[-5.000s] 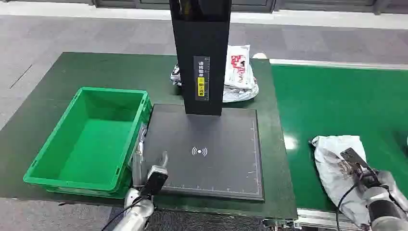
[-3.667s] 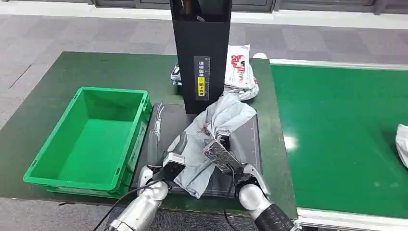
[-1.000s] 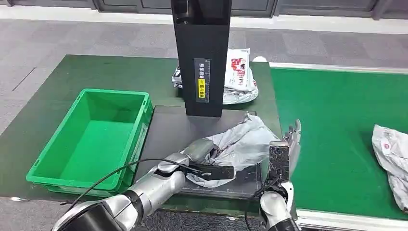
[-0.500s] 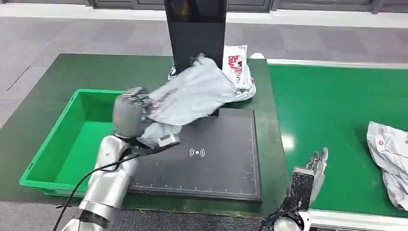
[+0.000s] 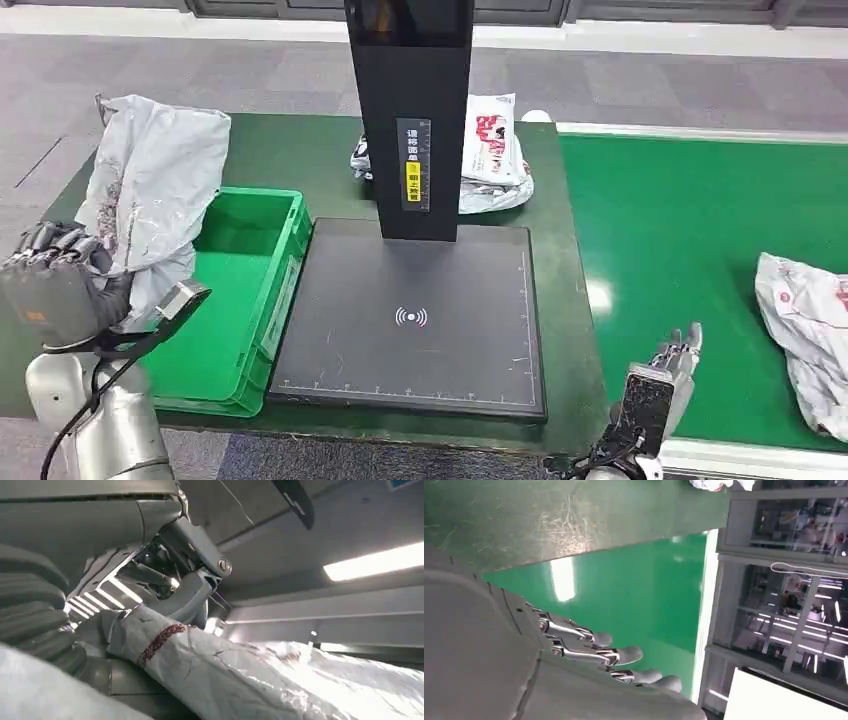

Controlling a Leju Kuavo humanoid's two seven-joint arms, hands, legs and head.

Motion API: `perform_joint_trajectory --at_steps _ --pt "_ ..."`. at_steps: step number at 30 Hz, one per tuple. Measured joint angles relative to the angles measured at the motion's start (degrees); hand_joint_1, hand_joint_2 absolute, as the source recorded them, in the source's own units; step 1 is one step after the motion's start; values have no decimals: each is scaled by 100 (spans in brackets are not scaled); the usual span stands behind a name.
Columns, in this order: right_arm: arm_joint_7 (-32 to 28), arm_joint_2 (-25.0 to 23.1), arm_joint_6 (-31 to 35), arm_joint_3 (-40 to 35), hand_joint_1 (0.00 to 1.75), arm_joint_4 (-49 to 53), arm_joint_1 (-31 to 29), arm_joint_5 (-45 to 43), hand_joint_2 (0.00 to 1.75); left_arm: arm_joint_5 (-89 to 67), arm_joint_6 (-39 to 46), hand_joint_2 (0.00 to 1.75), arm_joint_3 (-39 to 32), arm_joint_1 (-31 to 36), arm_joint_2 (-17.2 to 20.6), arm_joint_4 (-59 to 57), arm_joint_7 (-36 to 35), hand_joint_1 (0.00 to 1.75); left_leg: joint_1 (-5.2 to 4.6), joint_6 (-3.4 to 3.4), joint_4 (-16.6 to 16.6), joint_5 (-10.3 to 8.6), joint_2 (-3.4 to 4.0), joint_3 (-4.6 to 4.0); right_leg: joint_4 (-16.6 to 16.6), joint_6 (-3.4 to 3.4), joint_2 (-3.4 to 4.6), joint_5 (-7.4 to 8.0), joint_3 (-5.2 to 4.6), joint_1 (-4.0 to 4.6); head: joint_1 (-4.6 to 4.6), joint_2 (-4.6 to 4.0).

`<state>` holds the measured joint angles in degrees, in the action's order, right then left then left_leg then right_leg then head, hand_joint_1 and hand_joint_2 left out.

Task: Moved the parcel from conveyor to table for the left to box.

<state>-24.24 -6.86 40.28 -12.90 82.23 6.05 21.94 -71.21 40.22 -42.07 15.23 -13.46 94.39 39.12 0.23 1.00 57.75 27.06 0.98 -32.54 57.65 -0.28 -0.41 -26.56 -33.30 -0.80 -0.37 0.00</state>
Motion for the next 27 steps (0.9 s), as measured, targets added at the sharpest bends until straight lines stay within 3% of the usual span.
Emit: perform_joint_trajectory --at_steps 2,3,4,7,9,11,13,17,18,24,27 --pt "0 0 -4 2 0 -2 -8 0 0 -29 0 175 -237 -132 -66 264 0 175 0 0 0 1 1 0 0 0 1 0 -2 0 0 0" --pt "0 0 -4 0 0 -2 -17 0 0 -92 0 175 -355 -201 -97 380 -4 33 0 0 0 1 0 -1 0 0 1 -1 -3 0 -2 0" --pt "0 0 -4 0 0 -2 -32 0 0 -217 0 175 -471 -268 -134 487 -17 0 0 0 0 1 -1 -2 0 1 -2 -1 -4 0 0 0" --pt "4 0 -22 0 0 -26 -100 33 0 -980 0 175 -779 -530 -215 683 -518 0 0 1 0 2 -8 1 0 4 -9 -7 -4 0 0 0" --pt "7 0 -79 0 0 -26 -101 70 0 -1509 -9 175 -496 -1000 11 588 -1916 0 -1 11 0 9 7 6 0 10 2 -10 -17 3 -2 0" --pt "53 4 -112 2 0 -26 -97 59 0 -1543 -15 175 151 -1315 431 273 -3888 0 -1 11 0 8 10 0 0 14 9 -8 -18 16 -2 0" --pt "74 15 -125 0 0 -26 -122 59 0 -1455 -52 175 686 -1466 744 -35 -4845 0 0 11 1 7 -3 3 -1 16 -9 -10 -16 18 -2 0" --pt "94 44 -188 2 0 -26 -183 52 0 -905 -177 175 1578 -1579 1062 -693 -4308 0 2 15 0 0 -23 0 0 17 -29 -10 0 20 0 0" --pt "96 50 -192 2 0 -26 -194 52 0 -883 -179 0 1740 -1593 1117 -802 -4252 0 2 15 0 0 -19 0 0 17 -27 -9 -1 19 2 0" --pt "114 90 -223 0 0 -26 -222 48 0 -469 -144 0 2231 -1598 1392 -1233 -4201 0 0 15 1 0 -15 3 0 17 -22 -8 -2 17 0 0" --pt "131 116 -221 0 0 -28 -240 26 0 365 -83 0 2421 -1536 1514 -1485 -3856 0 0 16 1 0 -17 3 0 17 -22 -8 -3 19 0 0"
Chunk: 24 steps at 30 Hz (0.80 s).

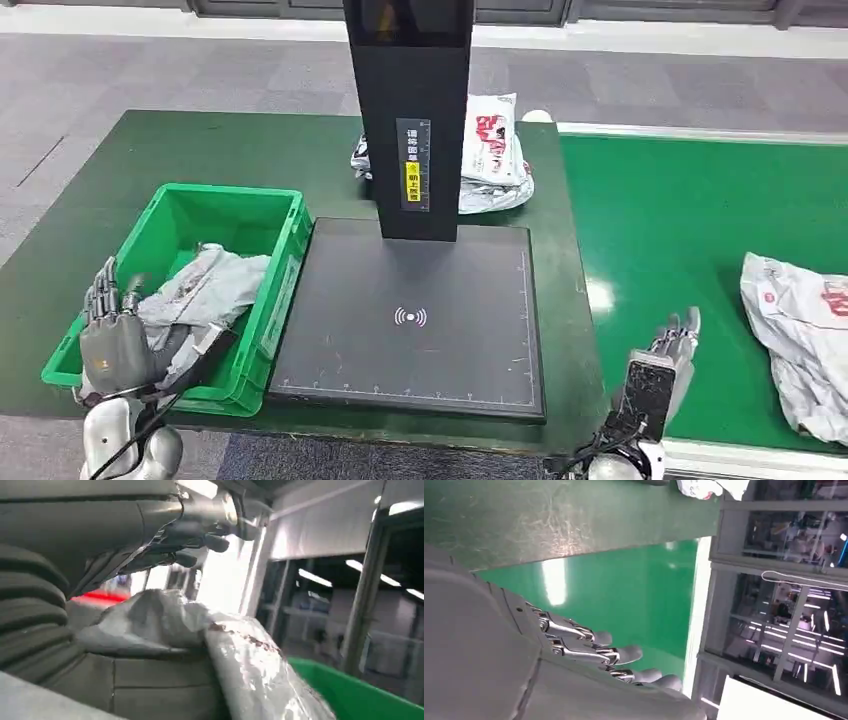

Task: Moved the parcel from conveyor to table for the left to box.

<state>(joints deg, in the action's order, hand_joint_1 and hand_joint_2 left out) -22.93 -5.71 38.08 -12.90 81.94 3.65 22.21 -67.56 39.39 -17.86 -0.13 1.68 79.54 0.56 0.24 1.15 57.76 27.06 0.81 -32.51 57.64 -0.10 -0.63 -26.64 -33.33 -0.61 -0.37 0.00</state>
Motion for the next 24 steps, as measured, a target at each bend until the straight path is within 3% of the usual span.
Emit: perform_joint_trajectory --at_steps 5,12,16,24 --pt "26 11 31 2 0 0 2 -2 0 1748 -46 0 245 220 79 -247 913 0 0 2 0 -2 -6 0 0 0 -4 0 1 1 0 0" --pt "26 11 61 0 0 -2 2 -4 0 4279 -770 0 617 527 70 -267 2349 0 0 2 1 -8 -15 0 0 0 -15 2 4 -1 0 0" --pt "26 11 114 0 0 -4 1 -9 0 5191 -1300 0 820 815 51 -250 2615 0 0 4 1 -11 -14 0 0 2 -13 8 6 -1 0 0" --pt "26 11 120 0 0 -7 1 -9 0 5316 -1366 0 984 1003 40 -226 2643 0 1 5 1 -10 -10 0 0 4 -9 8 0 2 0 0"
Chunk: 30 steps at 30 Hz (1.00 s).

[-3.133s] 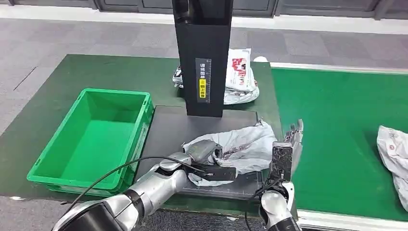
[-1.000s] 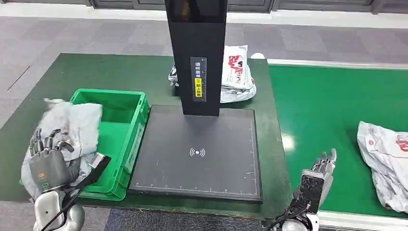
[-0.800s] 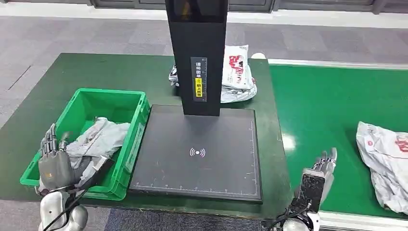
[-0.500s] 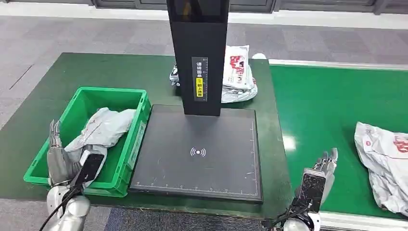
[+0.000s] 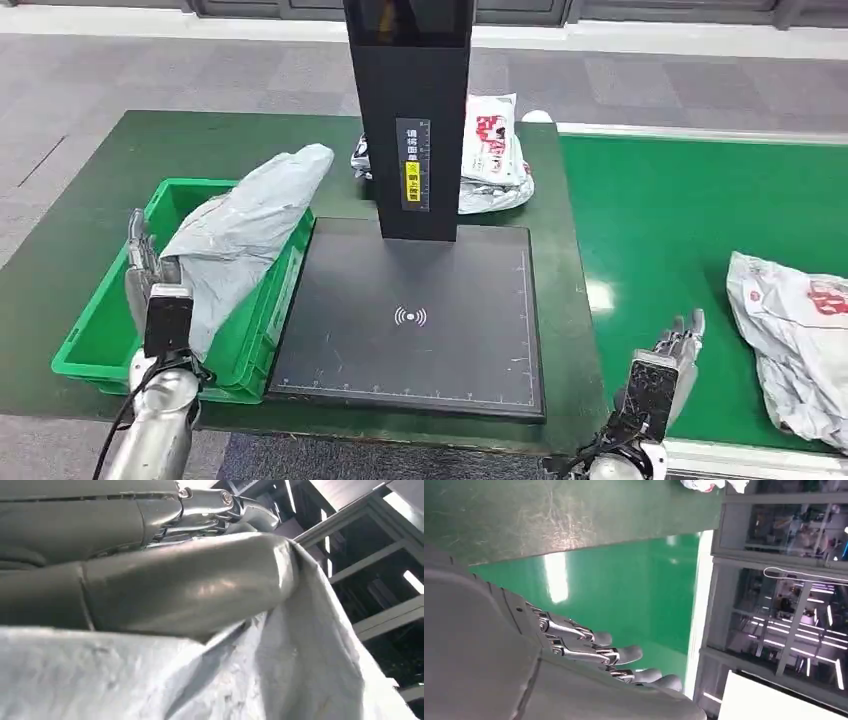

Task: Moved the parcel from conveyor to table for the left to box.

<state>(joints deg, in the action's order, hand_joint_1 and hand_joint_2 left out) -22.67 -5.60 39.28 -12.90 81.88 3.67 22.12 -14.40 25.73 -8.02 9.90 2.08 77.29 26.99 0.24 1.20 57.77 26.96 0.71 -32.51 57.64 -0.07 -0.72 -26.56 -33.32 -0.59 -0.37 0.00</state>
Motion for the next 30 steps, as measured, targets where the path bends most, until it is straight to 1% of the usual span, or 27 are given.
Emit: perform_joint_trajectory --at_steps 3,7,9,13,16,18,22,24,26,28,30 --pt "0 0 26 0 0 0 2 -15 0 473 -364 0 35 68 -20 0 68 0 0 0 0 0 0 -1 0 0 1 0 -6 0 -2 0" --pt "46 2 50 9 0 -2 -2 -70 0 1356 -848 0 137 403 -107 -76 -21 0 0 -1 0 -2 -6 -3 0 -1 -5 0 -3 -1 0 0" --pt "142 2 3 63 0 -2 -22 -14 0 1501 -852 0 214 645 -142 -199 -147 0 0 -1 0 -4 -6 -4 0 -1 -5 2 1 -1 0 0" --pt "323 2 -162 177 0 -55 -109 166 0 1482 -592 0 356 1137 -227 -583 -483 0 0 -1 1 -7 0 -3 0 3 -3 14 -1 -3 0 0" --pt "341 2 -195 192 0 -87 -122 190 0 1482 -573 0 396 1297 -260 -730 -518 0 -1 0 1 -8 2 -3 0 3 -1 14 -3 -2 -2 0" --pt "350 2 -227 205 0 -120 -142 267 0 1482 -401 0 396 1377 -278 -833 -547 0 -1 0 1 -8 2 -3 0 4 -1 14 -4 -1 0 0" --pt "448 -26 -326 243 0 -273 -261 492 0 1576 436 0 332 1580 -304 -1198 -505 0 1 1 0 -8 2 -5 2 5 -1 13 -4 2 0 0" --pt "496 -78 -334 243 0 -386 -344 601 0 1728 976 0 173 1688 -321 -1438 -287 0 2 2 -1 -9 2 -5 3 5 0 13 -4 3 -2 0" --pt "557 -131 -352 243 0 -476 -416 703 0 1703 1290 0 -33 1728 -330 -1584 34 0 3 6 -1 -11 2 -5 4 5 1 13 -5 3 -2 0" --pt "616 -171 -352 243 0 -518 -457 776 0 1617 1349 0 -294 1732 -367 -1633 295 0 4 9 -1 -14 1 -5 4 5 2 13 -6 4 0 0" --pt "658 -197 -332 251 0 -527 -465 796 0 1624 1256 0 -383 1721 -391 -1626 249 0 3 9 0 -14 -2 -5 4 5 -1 13 -6 4 -2 0"
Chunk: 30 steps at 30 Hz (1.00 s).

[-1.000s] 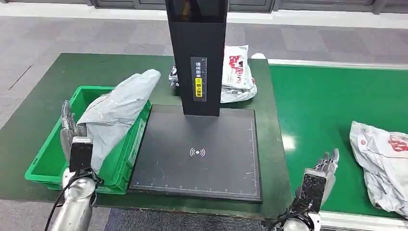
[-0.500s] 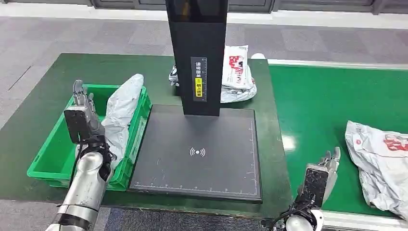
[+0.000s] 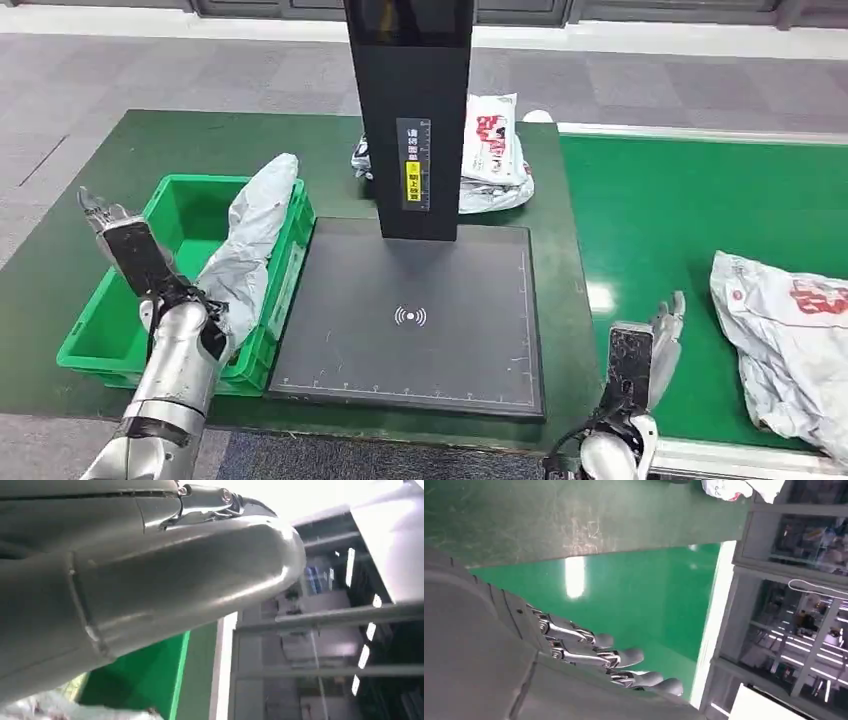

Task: Moved the parcel from conveyor to table for the left to box.

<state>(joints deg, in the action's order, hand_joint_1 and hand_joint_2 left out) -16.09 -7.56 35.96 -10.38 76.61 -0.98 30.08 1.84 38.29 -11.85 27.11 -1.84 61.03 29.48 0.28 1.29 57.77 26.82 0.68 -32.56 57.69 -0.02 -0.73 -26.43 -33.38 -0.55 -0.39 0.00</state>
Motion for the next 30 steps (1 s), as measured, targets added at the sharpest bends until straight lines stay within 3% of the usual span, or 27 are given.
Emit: perform_joint_trajectory --at_steps 5,11,18,19,20,26,30 --pt "90 -20 44 129 0 96 89 175 0 101 -626 0 112 -14 -136 245 -131 0 -1 -1 2 1 -1 -2 0 0 -1 0 -1 -6 0 0" --pt "48 -20 48 516 0 260 193 324 0 -282 -1611 0 965 -270 -273 940 -148 0 -6 -11 3 8 3 -4 -1 -2 0 1 -1 -12 2 0" --pt "41 -22 33 750 0 289 185 361 0 -470 -1694 0 1644 -489 -358 1355 -146 0 -7 -10 3 8 5 -3 -2 -1 1 0 -3 -7 2 0" --pt "41 -22 33 763 0 289 186 361 175 -470 -1698 0 1681 -501 -358 1386 -148 0 -6 -9 3 7 5 -3 -1 -1 2 0 -3 -7 2 0" --pt "41 -22 33 778 0 289 187 361 175 -472 -1700 175 1705 -508 -361 1405 -148 0 -5 -8 3 6 5 -3 -1 -1 2 1 -4 -7 0 0" --pt "-11 -22 35 841 0 291 183 356 175 -1050 -1718 175 1981 -532 -372 1480 -24 0 -2 -2 2 2 2 -3 0 0 1 0 -3 -3 0 0" --pt "61 -20 162 983 0 256 72 633 175 -1988 -1460 175 2685 -591 -546 1473 105 0 -4 -12 3 8 0 -5 0 -2 -1 1 -1 -19 2 0"
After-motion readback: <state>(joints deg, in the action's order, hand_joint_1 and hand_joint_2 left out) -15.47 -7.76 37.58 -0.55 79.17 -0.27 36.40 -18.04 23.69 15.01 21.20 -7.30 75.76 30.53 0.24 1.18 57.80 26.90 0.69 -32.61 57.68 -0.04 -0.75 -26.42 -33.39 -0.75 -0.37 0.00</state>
